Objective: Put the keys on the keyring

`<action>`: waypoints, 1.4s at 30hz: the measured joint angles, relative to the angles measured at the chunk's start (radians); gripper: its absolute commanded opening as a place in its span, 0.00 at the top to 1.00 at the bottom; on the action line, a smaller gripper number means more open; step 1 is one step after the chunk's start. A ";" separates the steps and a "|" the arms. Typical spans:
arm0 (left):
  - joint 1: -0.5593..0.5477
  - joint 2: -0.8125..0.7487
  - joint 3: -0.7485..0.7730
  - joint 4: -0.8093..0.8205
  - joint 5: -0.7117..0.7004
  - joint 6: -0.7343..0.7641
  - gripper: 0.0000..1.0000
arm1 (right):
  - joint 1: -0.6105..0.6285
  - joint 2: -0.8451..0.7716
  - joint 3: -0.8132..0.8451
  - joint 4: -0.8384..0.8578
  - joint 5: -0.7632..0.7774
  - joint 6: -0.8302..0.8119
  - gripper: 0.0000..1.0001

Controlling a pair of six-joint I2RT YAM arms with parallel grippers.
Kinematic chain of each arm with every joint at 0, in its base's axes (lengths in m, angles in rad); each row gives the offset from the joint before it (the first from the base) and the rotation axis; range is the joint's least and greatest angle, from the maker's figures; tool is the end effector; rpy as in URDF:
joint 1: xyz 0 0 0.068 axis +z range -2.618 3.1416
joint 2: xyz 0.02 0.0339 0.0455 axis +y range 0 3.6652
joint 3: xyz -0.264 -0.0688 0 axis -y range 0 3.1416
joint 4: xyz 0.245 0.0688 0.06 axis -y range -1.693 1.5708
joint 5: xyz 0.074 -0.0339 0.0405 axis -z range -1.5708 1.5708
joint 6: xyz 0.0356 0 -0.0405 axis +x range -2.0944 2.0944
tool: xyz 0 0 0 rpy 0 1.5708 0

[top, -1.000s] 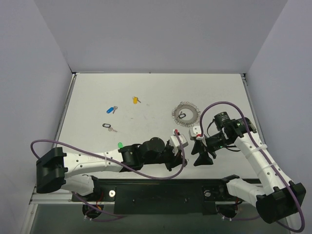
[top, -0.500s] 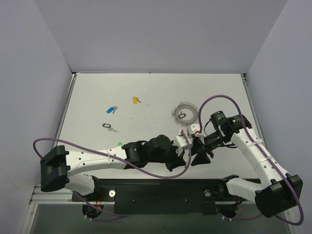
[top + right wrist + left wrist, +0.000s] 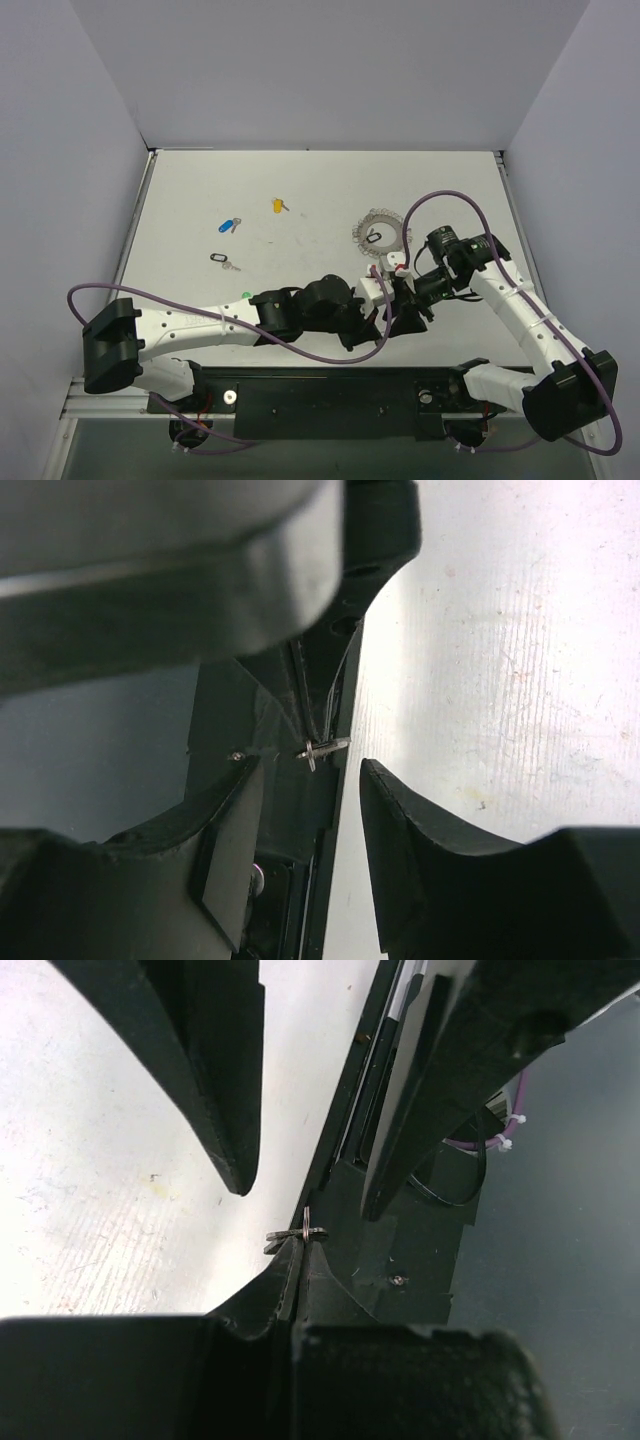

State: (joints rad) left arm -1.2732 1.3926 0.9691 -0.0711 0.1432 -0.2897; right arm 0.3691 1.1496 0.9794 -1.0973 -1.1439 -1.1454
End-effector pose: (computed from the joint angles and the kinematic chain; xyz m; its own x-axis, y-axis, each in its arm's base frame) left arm 0.0882 -0.3049 0.2755 -0.4142 0.3863 -0.8241 0.9024 0.2927 -0.3163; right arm 0.1657 0.0988 0.2874 -0.0003 -0.4045 -0.9145 -0.9770 -0.1947 0.0865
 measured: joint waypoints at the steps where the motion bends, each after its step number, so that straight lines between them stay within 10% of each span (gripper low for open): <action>1: 0.001 0.000 0.000 0.002 0.001 -0.003 1.00 | 0.000 0.003 -0.001 0.003 -0.003 0.002 0.60; 27: 0.021 -0.048 -0.061 0.129 0.032 -0.051 1.00 | -0.034 -0.060 -0.071 0.071 -0.060 0.102 0.61; 37: 0.026 -0.048 -0.061 0.135 0.045 -0.062 1.00 | -0.027 -0.060 -0.071 0.098 -0.068 0.134 1.00; 42: 0.033 -0.048 -0.062 0.135 0.043 -0.070 1.00 | -0.027 -0.062 -0.071 0.100 -0.068 0.148 1.00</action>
State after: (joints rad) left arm -1.2404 1.3449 0.9073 0.0643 0.1864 -0.3595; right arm 0.3420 1.0878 0.9085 -0.9970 -1.2118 -0.9977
